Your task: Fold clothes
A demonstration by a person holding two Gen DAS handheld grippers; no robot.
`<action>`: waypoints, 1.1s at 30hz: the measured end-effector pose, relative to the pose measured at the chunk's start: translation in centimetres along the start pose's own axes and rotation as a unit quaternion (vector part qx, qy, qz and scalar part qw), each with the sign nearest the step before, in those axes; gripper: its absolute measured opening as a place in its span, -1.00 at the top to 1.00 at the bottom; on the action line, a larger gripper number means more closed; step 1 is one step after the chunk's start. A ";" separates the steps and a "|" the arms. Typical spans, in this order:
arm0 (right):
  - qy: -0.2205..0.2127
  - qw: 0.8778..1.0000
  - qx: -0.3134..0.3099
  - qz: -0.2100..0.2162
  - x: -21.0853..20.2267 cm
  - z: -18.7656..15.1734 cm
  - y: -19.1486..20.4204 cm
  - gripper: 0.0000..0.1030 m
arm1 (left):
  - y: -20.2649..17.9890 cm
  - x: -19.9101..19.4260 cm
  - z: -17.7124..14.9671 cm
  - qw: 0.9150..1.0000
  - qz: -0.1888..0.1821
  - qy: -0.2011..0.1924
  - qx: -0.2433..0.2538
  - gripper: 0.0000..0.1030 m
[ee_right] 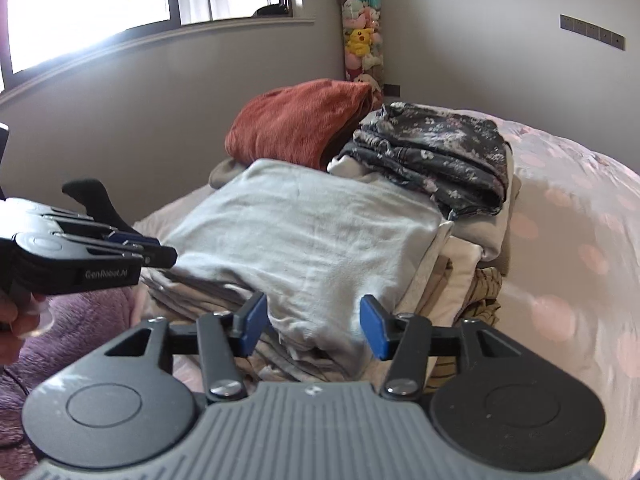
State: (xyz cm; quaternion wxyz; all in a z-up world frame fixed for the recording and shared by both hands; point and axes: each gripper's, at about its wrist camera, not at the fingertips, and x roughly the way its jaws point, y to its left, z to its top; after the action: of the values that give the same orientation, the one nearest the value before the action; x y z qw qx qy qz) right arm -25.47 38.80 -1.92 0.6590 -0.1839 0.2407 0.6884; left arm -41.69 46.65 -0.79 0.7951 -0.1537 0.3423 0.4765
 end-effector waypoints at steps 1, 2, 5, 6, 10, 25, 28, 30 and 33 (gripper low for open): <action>-0.005 1.000 0.001 0.000 -0.8 0.1 0.0 -0.21 | -0.5 -0.7 0.0 1.000 0.002 -0.002 -0.002 0.69; -0.010 1.000 0.001 0.000 -1.5 0.1 0.1 -0.23 | -0.9 -1.5 -0.1 1.000 0.004 -0.004 -0.003 0.67; -0.027 1.000 0.001 -0.005 -3.8 0.2 0.1 -0.44 | -2.4 -3.5 -0.3 1.000 0.007 -0.011 -0.011 0.52; -0.032 0.999 0.001 -0.007 -4.5 0.2 0.1 -0.45 | -2.9 -4.2 -0.4 1.000 0.006 -0.014 -0.015 0.44; -0.051 0.998 0.019 -0.022 -7.5 -0.2 -0.2 -0.73 | -4.5 -6.6 -0.9 0.999 0.004 -0.030 -0.030 0.00; -0.092 0.993 0.050 -0.058 -15.5 -3.2 -1.3 -0.83 | -10.4 -12.1 -4.4 0.992 0.067 -0.079 -0.078 -0.45; -0.091 0.993 0.049 -0.058 -16.3 -3.9 -1.3 -0.83 | -11.3 -12.7 -5.2 0.991 0.077 -0.080 -0.077 -0.45; -0.087 0.993 0.049 -0.061 -16.6 -4.3 -1.3 -0.83 | -11.7 -13.1 -5.6 0.991 0.066 -0.080 -0.080 -0.45; -0.085 0.993 0.051 -0.065 -17.3 -4.9 -1.2 -0.83 | -12.3 -13.6 -6.2 0.992 0.063 -0.078 -0.080 -0.46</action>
State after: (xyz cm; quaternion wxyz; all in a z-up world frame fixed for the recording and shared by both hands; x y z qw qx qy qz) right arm -23.45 21.87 3.79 0.7288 -0.1061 0.2058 0.6444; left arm -37.75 28.12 3.11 0.7728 -0.1577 0.2490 0.5620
